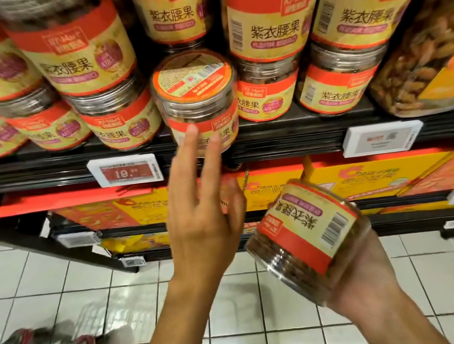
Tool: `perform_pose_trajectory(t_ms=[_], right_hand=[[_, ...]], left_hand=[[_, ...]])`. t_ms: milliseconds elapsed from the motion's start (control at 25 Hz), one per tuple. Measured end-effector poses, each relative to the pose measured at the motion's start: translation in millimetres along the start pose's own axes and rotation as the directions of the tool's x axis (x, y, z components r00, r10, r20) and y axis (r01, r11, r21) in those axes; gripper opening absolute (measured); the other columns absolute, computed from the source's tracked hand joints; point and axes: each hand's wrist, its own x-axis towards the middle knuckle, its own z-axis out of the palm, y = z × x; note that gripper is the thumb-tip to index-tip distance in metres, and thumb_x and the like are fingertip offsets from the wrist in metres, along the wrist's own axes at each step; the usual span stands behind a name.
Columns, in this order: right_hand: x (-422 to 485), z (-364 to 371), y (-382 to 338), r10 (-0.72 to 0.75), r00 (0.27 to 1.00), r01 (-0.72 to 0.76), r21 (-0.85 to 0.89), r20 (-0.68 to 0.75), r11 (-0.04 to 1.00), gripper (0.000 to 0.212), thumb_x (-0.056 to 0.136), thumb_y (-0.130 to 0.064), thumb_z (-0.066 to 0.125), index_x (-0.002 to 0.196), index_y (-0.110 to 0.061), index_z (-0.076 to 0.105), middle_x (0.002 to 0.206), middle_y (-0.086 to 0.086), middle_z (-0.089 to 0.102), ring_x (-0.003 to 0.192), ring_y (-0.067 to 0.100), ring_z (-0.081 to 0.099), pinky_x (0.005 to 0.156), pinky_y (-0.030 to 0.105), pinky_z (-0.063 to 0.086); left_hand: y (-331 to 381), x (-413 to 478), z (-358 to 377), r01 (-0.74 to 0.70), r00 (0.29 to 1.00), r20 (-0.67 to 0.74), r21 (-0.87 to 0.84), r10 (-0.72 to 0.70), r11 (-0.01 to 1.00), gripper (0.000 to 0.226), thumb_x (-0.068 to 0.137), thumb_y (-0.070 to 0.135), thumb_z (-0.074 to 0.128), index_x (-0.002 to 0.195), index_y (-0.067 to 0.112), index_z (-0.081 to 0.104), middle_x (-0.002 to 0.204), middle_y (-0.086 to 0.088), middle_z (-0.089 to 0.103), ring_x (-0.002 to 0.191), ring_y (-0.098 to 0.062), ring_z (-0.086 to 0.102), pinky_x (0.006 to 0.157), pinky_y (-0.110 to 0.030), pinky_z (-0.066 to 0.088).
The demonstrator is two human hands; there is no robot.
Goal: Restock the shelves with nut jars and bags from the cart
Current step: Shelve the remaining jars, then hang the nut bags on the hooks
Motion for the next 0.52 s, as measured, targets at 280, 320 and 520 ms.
perform_pose_trajectory(t_ms=[280,320,520], right_hand=[[2,36,-13,0.004,0.986,0.004,0.045,-0.168,0.999,0.062,0.089,-0.055,0.038,0.052,-0.019,0.073,0.066,0.003,0.071,0.064,0.023,0.069,0.068,0.039,0.057],[2,38,-10,0.008,0.983,-0.005,0.015,-0.184,1.000,0.063,0.089,-0.055,0.038,0.052,-0.019,0.073,0.065,0.003,0.071,0.058,0.022,0.069,0.062,0.038,0.058],[1,45,-5,0.002,0.993,-0.002,0.000,-0.121,1.000,0.060,0.087,-0.056,0.039,0.055,-0.019,0.074,0.067,0.003,0.072,0.059,0.022,0.070,0.060,0.039,0.058]], left_hand=[[-27,16,0,0.030,0.979,0.198,0.071,-0.044,0.997,0.053,0.089,0.001,0.053,0.138,-0.007,0.036,0.149,-0.021,0.020,0.140,-0.034,0.026,0.101,-0.057,0.040],[-29,16,1,0.011,0.981,0.193,0.097,-0.030,0.995,0.052,0.088,0.000,0.054,0.137,-0.007,0.038,0.148,-0.024,0.025,0.139,-0.036,0.029,0.102,-0.057,0.039],[-26,21,5,-0.040,0.970,0.241,0.122,0.010,0.992,0.051,0.086,-0.006,0.053,0.136,-0.005,0.043,0.146,-0.025,0.033,0.135,-0.038,0.037,0.103,-0.057,0.038]])
